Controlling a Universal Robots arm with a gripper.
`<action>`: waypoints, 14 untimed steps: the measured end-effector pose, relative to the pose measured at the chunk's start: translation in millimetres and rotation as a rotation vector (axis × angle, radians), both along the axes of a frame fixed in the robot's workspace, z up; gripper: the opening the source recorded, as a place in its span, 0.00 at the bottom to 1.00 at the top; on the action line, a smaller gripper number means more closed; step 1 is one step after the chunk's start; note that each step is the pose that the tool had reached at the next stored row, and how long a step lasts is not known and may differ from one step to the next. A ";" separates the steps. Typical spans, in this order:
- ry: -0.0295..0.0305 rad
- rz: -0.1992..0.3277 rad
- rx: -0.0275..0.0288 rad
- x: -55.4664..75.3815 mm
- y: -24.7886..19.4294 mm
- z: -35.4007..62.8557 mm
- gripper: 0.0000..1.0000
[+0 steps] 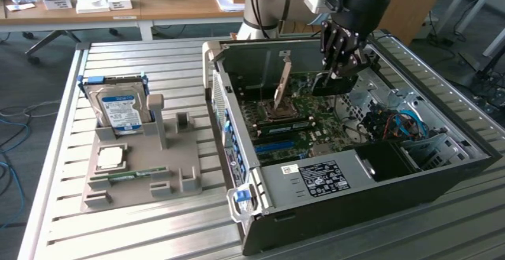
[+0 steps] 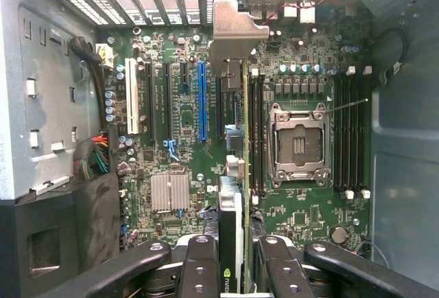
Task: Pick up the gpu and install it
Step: 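Insert the gpu into the slot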
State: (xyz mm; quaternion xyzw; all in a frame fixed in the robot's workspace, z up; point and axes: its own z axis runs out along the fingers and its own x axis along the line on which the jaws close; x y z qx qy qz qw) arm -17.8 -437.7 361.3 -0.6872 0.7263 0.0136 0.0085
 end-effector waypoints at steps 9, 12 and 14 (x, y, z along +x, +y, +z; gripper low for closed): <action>0.0010 0.000 0.0000 -0.8 0.0 -0.2 0.27; 0.0011 0.000 0.0010 -2.5 -0.1 -1.0 0.27; 0.0012 0.000 0.0044 -3.5 -0.9 -1.7 0.27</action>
